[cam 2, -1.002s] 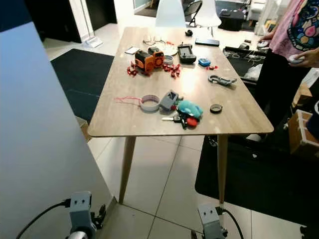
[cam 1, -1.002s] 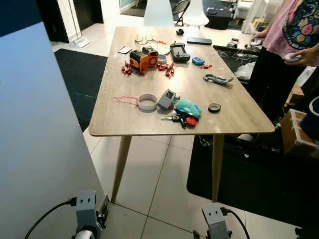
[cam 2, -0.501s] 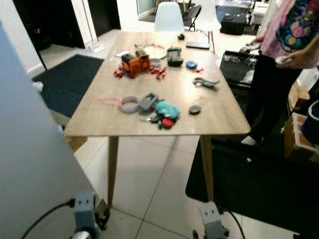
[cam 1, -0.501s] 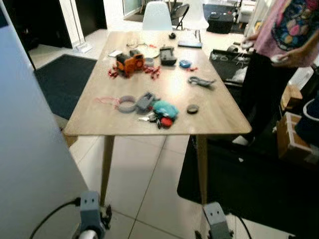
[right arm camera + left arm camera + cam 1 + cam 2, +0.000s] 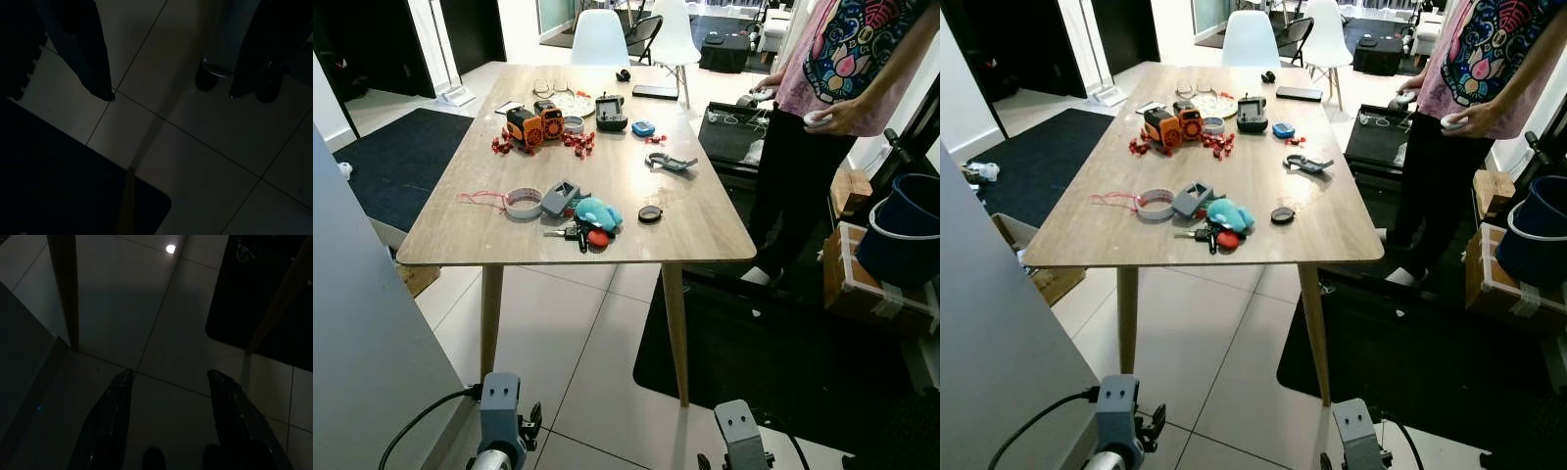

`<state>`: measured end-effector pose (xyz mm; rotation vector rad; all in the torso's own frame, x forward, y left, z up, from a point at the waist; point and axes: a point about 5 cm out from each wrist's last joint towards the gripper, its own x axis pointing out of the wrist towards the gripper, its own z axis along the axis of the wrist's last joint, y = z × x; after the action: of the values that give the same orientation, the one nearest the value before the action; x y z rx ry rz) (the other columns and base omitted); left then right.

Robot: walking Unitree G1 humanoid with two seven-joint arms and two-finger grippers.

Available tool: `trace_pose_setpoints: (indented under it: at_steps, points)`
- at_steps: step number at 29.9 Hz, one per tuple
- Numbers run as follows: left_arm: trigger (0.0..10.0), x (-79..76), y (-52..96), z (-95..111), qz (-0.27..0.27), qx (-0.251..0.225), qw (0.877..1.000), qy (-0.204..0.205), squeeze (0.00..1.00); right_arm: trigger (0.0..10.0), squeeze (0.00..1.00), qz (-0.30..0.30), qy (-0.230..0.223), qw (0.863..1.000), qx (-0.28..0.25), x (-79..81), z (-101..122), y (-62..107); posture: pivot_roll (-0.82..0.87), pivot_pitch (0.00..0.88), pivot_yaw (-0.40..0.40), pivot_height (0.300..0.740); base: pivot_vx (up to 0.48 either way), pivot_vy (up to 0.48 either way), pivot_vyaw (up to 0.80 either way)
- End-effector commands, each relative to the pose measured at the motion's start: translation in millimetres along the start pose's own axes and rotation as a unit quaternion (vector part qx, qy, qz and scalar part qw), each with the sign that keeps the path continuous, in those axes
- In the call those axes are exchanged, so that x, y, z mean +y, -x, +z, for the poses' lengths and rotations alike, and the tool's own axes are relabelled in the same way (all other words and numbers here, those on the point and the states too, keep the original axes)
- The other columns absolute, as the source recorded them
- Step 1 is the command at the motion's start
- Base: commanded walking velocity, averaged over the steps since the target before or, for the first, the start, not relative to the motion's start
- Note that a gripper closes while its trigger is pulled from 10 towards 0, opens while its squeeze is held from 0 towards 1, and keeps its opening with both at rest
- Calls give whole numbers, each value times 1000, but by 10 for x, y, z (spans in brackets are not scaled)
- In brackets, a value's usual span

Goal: Hang keys on a hook

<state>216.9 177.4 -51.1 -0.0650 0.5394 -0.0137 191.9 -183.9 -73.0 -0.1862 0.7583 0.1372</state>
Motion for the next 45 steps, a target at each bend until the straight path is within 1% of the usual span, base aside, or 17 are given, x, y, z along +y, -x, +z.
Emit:
trace_pose_setpoints:
  at_steps: [1,3,5,7,11,12,14,21,23,27,33,42,45]
  points:
    - [10000,12,23,-54,-2,13,1000,-10,0,10000,0,0,-2,1000,1,5,-15,6,41,56,-17,740,0,0,0]
    - [10000,11,21,-50,-3,13,1000,-15,0,10000,0,0,-2,1000,1,5,-14,6,41,56,-17,740,0,0,0]
    - [10000,14,15,-48,0,18,999,-29,0,10000,0,-1,-2,1000,0,4,-8,4,41,58,-15,740,0,0,0]
    - [10000,18,9,-42,2,19,999,-30,0,10000,0,-2,-3,1000,-1,5,1,1,40,62,-11,740,0,-480,0]
    - [10000,21,6,-48,5,24,999,-27,0,10000,0,-3,-5,1000,-2,7,6,-2,40,64,-8,740,0,-480,0]
    - [10000,33,7,-47,13,22,1000,-15,0,10000,0,-4,-10,1000,-1,9,3,-2,40,65,-5,740,0,0,0]
    - [10000,49,4,-51,26,26,999,-5,0,10000,0,-4,-14,1000,1,12,-4,0,40,65,-5,740,0,0,0]
    - [10000,49,-9,-40,24,32,999,-22,0,10000,0,-3,-15,1000,1,14,-8,1,40,68,-6,740,0,0,0]
    - [10000,37,-11,-32,22,27,999,-14,0,10000,0,-3,-16,1000,0,12,-5,0,38,68,-7,740,0,0,0]
    - [10000,33,-14,-35,21,30,999,-15,0,10000,0,-3,-16,1000,0,10,-1,-1,37,68,-7,740,0,0,0]
    - [10000,34,-17,-26,23,27,999,-4,0,10000,0,-3,-14,1000,-2,2,8,-3,37,68,-9,740,0,0,0]
    - [10000,41,-3,-47,25,28,999,1,0,10000,0,-2,-11,1000,-3,-3,14,-4,35,68,-11,740,0,0,0]
    - [10000,28,7,-62,19,27,999,7,0,10000,0,-2,-10,1000,-3,-6,20,-6,34,68,-14,740,282,0,0]
